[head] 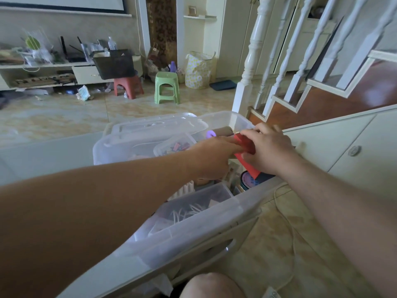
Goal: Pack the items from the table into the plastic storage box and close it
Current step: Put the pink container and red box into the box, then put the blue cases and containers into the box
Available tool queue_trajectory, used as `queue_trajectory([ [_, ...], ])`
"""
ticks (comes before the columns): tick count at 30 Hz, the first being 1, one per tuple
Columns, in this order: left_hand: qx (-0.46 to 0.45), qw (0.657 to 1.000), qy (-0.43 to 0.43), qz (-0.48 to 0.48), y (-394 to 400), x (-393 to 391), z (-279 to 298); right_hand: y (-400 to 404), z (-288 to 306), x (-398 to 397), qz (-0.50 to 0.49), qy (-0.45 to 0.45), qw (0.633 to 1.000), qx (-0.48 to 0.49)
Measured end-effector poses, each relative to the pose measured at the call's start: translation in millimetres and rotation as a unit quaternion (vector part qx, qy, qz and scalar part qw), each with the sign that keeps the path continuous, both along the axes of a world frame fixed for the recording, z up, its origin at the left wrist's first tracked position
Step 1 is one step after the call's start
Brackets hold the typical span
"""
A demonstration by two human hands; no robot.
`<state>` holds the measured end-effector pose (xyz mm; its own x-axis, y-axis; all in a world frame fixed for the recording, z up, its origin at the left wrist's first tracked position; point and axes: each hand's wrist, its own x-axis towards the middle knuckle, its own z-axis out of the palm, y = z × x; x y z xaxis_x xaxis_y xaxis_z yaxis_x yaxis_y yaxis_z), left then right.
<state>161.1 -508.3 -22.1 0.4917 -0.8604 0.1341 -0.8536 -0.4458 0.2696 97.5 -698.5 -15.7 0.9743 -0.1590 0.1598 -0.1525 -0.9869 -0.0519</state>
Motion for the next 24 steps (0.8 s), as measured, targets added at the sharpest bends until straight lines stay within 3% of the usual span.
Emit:
queue_trajectory([
  [6, 0.155, 0.985, -0.044, 0.056, 83.0, -8.2, 15.3, 17.7, 2.3, 3.8, -0.085, 0.092, 0.986, -0.114],
  [9, 0.168, 0.982, -0.037, 0.082, 134.2, -21.5, 31.0, 35.2, 14.0, -1.7, -0.103, 0.131, 0.981, -0.103],
  [11, 0.151, 0.983, -0.034, 0.100, 168.7, -34.3, 39.2, 52.7, 24.6, -9.9, -0.103, 0.099, 0.987, -0.073],
  [14, 0.104, 0.987, -0.003, 0.124, 217.9, -58.9, 44.8, 99.6, 39.3, -22.6, -0.015, 0.040, 0.998, 0.035],
  [17, 0.066, 0.987, 0.009, 0.148, 267.9, -79.6, 45.9, 168.4, 48.4, -29.5, 0.062, 0.039, 0.991, 0.110],
  [24, 0.032, 0.954, 0.043, 0.296, 436.0, -119.2, 33.0, 362.3, 52.7, -18.3, 0.247, 0.018, 0.959, 0.139],
])
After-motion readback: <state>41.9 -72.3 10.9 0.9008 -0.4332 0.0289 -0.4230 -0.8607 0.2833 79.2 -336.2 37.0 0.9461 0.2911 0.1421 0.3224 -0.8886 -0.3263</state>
